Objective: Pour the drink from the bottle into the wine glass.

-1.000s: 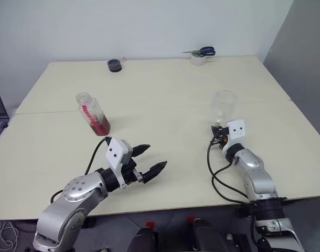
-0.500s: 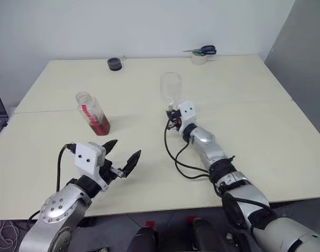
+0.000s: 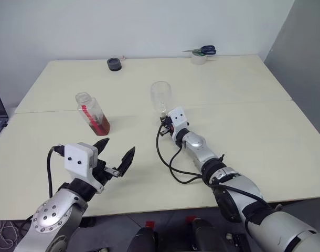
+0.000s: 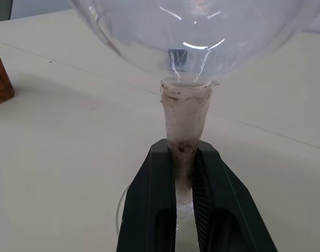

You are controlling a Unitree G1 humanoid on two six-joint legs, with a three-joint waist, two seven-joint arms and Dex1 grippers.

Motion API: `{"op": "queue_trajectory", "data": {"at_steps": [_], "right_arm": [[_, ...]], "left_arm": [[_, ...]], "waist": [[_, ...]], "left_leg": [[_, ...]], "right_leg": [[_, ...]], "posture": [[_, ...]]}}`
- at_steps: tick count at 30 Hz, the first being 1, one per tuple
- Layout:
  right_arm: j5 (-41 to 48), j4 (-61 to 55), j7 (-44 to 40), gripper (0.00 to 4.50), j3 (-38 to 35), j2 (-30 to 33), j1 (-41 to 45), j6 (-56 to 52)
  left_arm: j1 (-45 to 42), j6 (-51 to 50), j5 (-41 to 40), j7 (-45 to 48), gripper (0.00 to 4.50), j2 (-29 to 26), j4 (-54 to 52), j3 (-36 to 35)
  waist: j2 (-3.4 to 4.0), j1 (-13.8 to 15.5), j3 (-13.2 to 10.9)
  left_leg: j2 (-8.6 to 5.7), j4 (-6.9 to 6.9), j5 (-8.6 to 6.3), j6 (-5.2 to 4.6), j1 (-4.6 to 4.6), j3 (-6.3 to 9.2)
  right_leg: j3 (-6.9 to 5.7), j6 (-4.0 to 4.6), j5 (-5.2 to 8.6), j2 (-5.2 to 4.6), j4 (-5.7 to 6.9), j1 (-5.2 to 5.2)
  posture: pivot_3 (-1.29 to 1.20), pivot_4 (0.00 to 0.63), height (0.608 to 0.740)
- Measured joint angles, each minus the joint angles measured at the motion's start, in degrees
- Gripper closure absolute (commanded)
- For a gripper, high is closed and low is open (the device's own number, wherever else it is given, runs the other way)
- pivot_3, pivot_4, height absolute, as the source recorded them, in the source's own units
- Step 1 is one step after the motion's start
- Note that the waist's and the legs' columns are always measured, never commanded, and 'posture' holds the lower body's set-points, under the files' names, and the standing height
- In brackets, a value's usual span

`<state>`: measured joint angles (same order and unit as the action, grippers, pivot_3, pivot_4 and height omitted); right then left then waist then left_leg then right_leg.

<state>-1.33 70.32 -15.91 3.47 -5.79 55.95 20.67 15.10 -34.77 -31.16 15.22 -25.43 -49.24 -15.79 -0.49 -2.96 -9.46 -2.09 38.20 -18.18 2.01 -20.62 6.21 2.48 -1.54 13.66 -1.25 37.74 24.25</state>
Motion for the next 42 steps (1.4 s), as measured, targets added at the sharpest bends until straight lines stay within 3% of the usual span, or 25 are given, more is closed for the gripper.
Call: {"op": "queue_trajectory", "data": {"at_steps": [12,13,18,21,26,33,42], "right_arm": [[-2.33,-0.78,-2.35,0.21,0.21,1.81,-2.29,2.95],[-2.52,-1.39,-3.01,0.02,0.39,2.45,-3.33,3.44],[-2.76,-6.65,-8.02,0.02,1.12,5.79,-8.53,4.81],[-0.13,-20.37,-16.95,0.02,1.45,11.82,-17.51,2.92],[8.55,-48.37,-28.65,0.02,-0.29,26.15,-31.14,-12.59],[22.88,-77.51,-38.33,0.02,-3.7,41.18,-32.3,-34.43],[40.09,-92.68,-39.85,0.02,-4.0,45.19,-26.34,-56.86]], "left_arm": [[-1.88,-0.03,-0.51,2.67,0.0,-2.5,2.9,-0.63],[-1.77,0.03,-0.5,2.98,0.0,-2.5,3.13,-0.92],[-1.94,0.5,-0.13,3.13,0.0,-2.37,3.73,-1.33],[-1.74,3.35,1.91,3.38,0.0,-2.36,7.61,-2.63],[-0.62,7.58,6.11,1.87,0.0,0.29,12.6,-4.07],[-6.36,12.32,13.57,-4.92,0.0,5.61,20.09,-2.26],[-13.22,18.99,21.84,-8.92,0.0,5.71,33.29,-1.86]], "waist": [[0.0,-0.19,0.0],[0.0,-0.15,0.0],[-0.02,-0.13,0.02],[0.01,0.7,0.04],[0.0,1.38,0.02],[-0.07,1.13,0.06],[-0.12,1.65,0.04]], "left_leg": [[0.01,-0.05,0.01,0.01,0.03,-0.01],[0.01,-0.05,0.01,0.01,0.02,-0.01],[0.02,-0.05,0.01,0.01,0.07,0.0],[-0.02,-0.04,0.0,0.01,0.04,0.05],[-0.04,0.0,-0.01,-0.03,-0.01,0.03],[0.14,-0.07,-0.11,-0.2,0.18,0.02],[0.0,0.02,-0.1,-0.19,0.02,0.13]], "right_leg": [[0.01,0.01,0.01,0.03,-0.02,0.0],[0.0,0.01,0.01,0.03,-0.03,0.0],[0.01,0.01,0.01,0.02,-0.02,-0.05],[-0.04,0.0,0.01,-0.01,-0.09,-0.1],[-0.01,-0.03,0.01,-0.08,-0.15,-0.1],[-0.06,-0.01,0.02,0.07,-0.06,-0.19],[-0.13,-0.02,0.01,-0.08,-0.11,-0.15]], "posture": [[0.0,0.15,0.74],[0.0,0.15,0.74],[0.0,0.15,0.74],[0.0,0.15,0.74],[0.0,0.15,0.74],[0.0,0.15,0.74],[0.0,0.15,0.74]]}}
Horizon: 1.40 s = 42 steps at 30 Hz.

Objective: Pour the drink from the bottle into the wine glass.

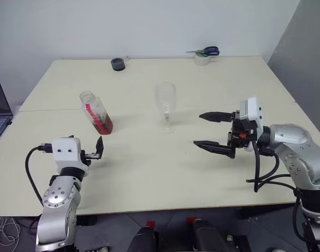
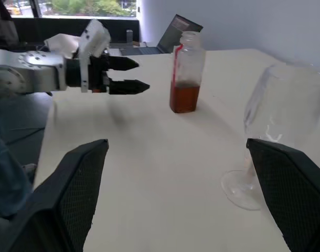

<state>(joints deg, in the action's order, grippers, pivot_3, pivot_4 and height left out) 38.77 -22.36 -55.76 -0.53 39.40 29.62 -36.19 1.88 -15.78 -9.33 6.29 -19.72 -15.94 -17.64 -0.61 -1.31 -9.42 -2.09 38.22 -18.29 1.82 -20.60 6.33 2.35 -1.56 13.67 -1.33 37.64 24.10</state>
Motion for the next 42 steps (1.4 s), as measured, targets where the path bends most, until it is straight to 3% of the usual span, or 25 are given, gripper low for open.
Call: {"op": "queue_trajectory", "data": {"at_steps": [10,23,42], "right_arm": [[5.42,-5.21,5.86,0.02,-1.11,0.62,1.14,-8.16],[7.65,-6.33,9.67,0.02,-1.8,0.58,1.44,-9.77],[13.03,-9.33,11.94,0.02,-3.07,1.45,3.07,-12.44]], "left_arm": [[-8.57,1.61,1.47,0.55,0.0,-0.23,7.7,0.57],[-15.46,4.35,1.53,3.51,0.0,-1.54,15.31,1.13],[-29.87,18.57,3.47,7.3,0.0,-4.33,42.26,3.34]], "waist": [[-0.07,0.68,0.02],[-0.09,0.87,0.02],[-0.11,0.96,0.02]], "left_leg": [[-0.03,0.02,0.1,0.17,-0.09,0.02],[-0.04,0.06,0.1,0.18,-0.13,0.04],[-0.06,0.18,0.1,0.19,-0.2,0.08]], "right_leg": [[-0.05,-0.01,0.0,-0.04,-0.01,0.06],[-0.06,-0.01,-0.01,-0.04,-0.01,0.07],[-0.09,-0.02,-0.01,-0.06,0.02,0.11]], "posture": [[0.0,0.15,0.74],[0.0,0.15,0.74],[0.0,0.15,0.74]]}}
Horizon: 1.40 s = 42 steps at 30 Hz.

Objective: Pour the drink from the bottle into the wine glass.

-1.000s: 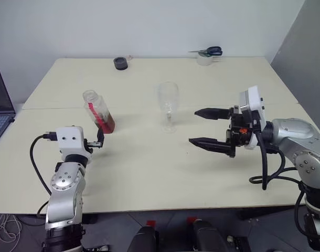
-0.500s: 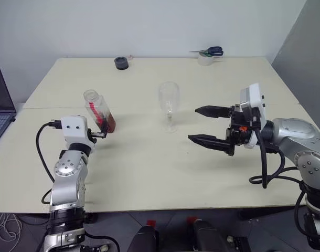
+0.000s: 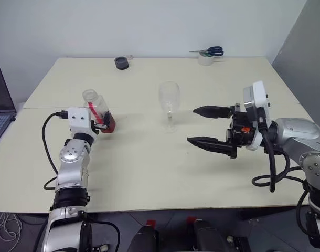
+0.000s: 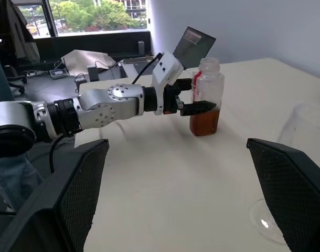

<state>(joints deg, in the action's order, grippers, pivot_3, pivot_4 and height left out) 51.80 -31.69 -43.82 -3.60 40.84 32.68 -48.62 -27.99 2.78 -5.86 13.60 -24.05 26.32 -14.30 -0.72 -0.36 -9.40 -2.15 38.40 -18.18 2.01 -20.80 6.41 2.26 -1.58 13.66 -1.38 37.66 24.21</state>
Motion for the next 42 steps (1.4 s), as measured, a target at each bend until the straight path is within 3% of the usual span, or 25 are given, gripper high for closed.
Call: {"op": "queue_trajectory", "data": {"at_steps": [3,4,13,23,33,42], "right_arm": [[0.99,-0.36,1.04,0.02,-0.01,-0.01,0.5,-0.72],[1.12,-0.5,1.41,0.0,-0.01,-0.01,0.59,-0.79],[1.33,-0.63,3.5,0.0,-0.02,-0.01,1.7,-1.87],[-0.73,-1.82,3.89,0.0,-0.16,0.74,-1.09,0.22],[-16.84,3.52,5.55,0.0,-0.26,-2.24,-7.45,16.04],[-19.15,3.57,8.56,0.0,-0.83,-7.72,-9.84,19.55]], "left_arm": [[-1.56,2.59,0.14,1.09,0.0,0.0,4.38,0.43],[-2.02,3.25,0.13,1.33,0.19,0.0,5.57,0.44],[-4.23,7.99,-0.22,4.08,2.68,-0.44,12.04,0.46],[-5.22,7.59,0.58,3.25,2.75,-0.93,12.75,0.86],[-25.96,5.89,8.78,5.6,2.75,-5.13,16.72,10.24],[-36.54,16.12,16.4,13.53,2.75,-7.74,25.81,19.65]], "waist": [[-0.01,0.0,0.0],[-0.01,0.0,0.0],[-0.03,-0.03,0.01],[-0.09,-0.01,0.01],[-0.48,0.2,-0.06],[-0.48,-0.47,-0.07]], "left_leg": [[0.0,0.01,0.0,0.0,-0.02,-0.01],[0.0,0.01,0.0,0.0,-0.02,-0.01],[0.0,0.01,0.0,-0.01,-0.02,-0.02],[0.0,0.04,-0.01,-0.02,-0.04,0.0],[-0.16,0.35,-0.01,-0.02,-0.24,-0.09],[-0.12,0.33,-0.01,-0.02,-0.24,-0.1]], "right_leg": [[0.0,0.0,0.0,0.0,0.0,0.02],[0.0,0.0,0.0,0.0,0.0,0.02],[0.03,0.0,0.0,-0.01,0.03,0.05],[0.0,0.0,0.0,-0.01,0.07,0.07],[0.06,-0.13,-0.04,-0.01,0.06,0.1],[0.08,-0.13,-0.04,0.02,0.17,0.19]], "posture": [[0.0,0.15,0.74],[0.0,0.15,0.74],[0.0,0.15,0.74],[0.0,0.15,0.74],[0.0,0.15,0.74],[0.0,0.15,0.74]]}}
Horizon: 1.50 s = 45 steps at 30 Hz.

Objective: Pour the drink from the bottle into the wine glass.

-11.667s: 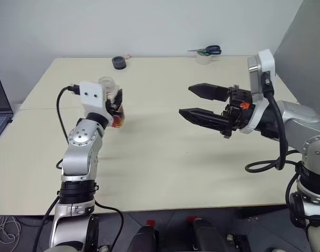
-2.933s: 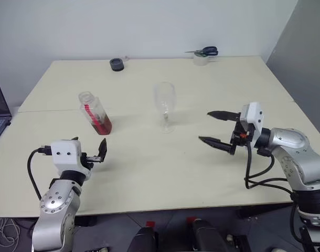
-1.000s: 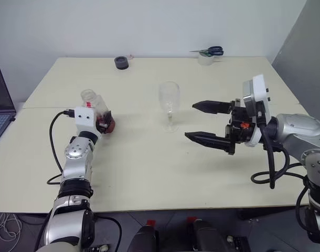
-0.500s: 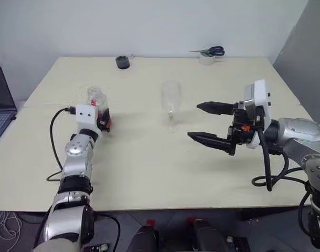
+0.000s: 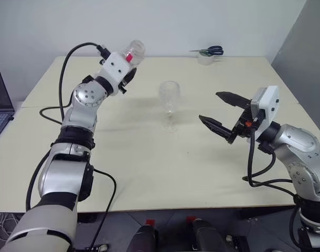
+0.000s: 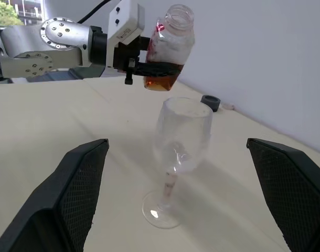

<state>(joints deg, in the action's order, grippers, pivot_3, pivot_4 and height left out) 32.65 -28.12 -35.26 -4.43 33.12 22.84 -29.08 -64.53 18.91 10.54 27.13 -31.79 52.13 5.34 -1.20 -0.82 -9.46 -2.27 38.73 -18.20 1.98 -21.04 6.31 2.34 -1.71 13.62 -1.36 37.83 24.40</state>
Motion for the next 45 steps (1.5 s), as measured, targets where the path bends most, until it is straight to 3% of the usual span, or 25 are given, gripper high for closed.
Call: {"op": "queue_trajectory", "data": {"at_steps": [18,45], "right_arm": [[-4.41,-1.9,1.88,0.0,2.65,-4.58,-0.04,2.16],[-6.77,-1.57,2.33,0.0,4.66,-7.98,-0.05,4.2]], "left_arm": [[-8.85,16.37,13.26,-0.18,2.75,-3.58,10.6,9.86],[-14.55,23.02,27.88,-10.23,2.75,-5.04,16.41,19.17]], "waist": [[-0.01,-0.65,-0.01],[-0.01,-0.78,-0.01]], "left_leg": [[-0.06,0.03,-0.01,-0.03,-0.01,0.0],[-0.09,0.05,-0.01,-0.04,-0.01,-0.03]], "right_leg": [[-0.01,-0.04,0.02,0.14,0.08,0.01],[-0.01,-0.07,0.04,0.15,0.16,0.02]], "posture": [[0.0,0.15,0.74],[0.0,0.15,0.74]]}}
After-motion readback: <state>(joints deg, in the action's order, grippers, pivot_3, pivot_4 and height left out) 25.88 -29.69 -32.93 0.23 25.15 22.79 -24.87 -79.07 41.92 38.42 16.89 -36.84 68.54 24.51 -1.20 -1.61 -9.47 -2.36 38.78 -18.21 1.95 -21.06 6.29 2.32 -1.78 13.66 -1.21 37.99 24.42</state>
